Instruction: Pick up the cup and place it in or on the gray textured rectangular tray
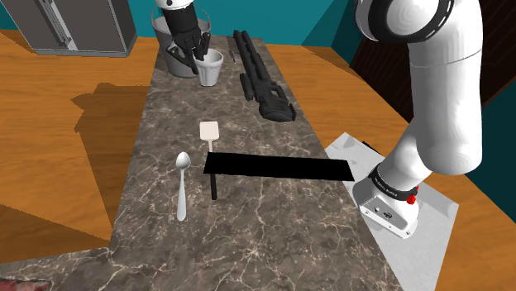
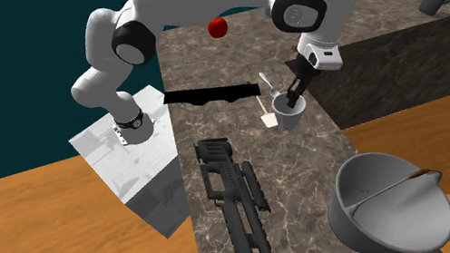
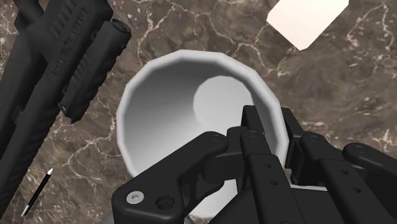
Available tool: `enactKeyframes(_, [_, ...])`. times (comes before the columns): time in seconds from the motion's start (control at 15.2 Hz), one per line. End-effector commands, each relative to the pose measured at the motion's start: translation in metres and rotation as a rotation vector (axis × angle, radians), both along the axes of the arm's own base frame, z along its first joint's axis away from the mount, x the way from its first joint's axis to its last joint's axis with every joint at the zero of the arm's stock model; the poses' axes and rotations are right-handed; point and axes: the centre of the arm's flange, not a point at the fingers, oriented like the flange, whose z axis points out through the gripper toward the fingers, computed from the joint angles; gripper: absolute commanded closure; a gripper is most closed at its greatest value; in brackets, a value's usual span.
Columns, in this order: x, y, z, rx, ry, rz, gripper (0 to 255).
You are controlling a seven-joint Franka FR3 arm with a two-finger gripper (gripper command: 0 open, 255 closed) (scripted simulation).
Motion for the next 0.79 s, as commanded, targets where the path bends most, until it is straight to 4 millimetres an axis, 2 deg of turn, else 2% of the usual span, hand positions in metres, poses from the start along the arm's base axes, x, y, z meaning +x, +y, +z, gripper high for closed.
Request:
enactKeyframes(0.0, [-0.026,0.001,0.001,0.0,0.0,0.0,255])
enactKeyframes(0.73, [-0.171,0.007,0.009,0.0,0.0,0.0,255])
